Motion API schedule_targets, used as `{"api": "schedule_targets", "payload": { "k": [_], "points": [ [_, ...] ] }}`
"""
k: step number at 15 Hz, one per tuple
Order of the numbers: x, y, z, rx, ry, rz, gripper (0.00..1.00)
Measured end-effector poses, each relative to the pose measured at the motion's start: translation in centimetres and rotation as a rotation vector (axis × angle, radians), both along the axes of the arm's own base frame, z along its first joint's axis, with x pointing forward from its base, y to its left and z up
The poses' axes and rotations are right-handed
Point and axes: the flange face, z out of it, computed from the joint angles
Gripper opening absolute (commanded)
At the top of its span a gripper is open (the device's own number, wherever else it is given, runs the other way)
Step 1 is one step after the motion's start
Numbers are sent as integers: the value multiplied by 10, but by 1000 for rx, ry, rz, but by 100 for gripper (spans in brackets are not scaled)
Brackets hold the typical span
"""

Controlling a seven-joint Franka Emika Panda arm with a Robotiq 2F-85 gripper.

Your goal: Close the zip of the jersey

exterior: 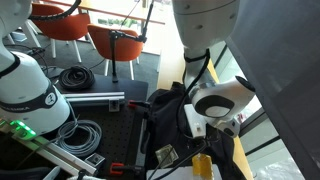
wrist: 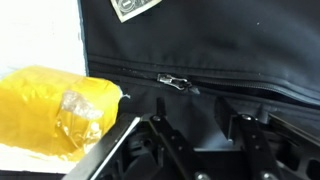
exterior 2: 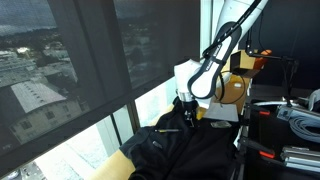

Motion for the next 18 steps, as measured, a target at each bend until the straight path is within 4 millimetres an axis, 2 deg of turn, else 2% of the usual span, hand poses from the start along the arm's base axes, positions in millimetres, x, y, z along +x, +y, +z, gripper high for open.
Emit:
{"api": "schedule_targets", "payload": {
  "k": [2,8,13,18],
  "points": [
    [0,0,5,-1,-5,4,98],
    [-11,1,3,-7,15,17,98],
    [-20,0,-4,-11,36,18,52],
    [-22,-5,-5,-15,38,8,15]
  ]
}}
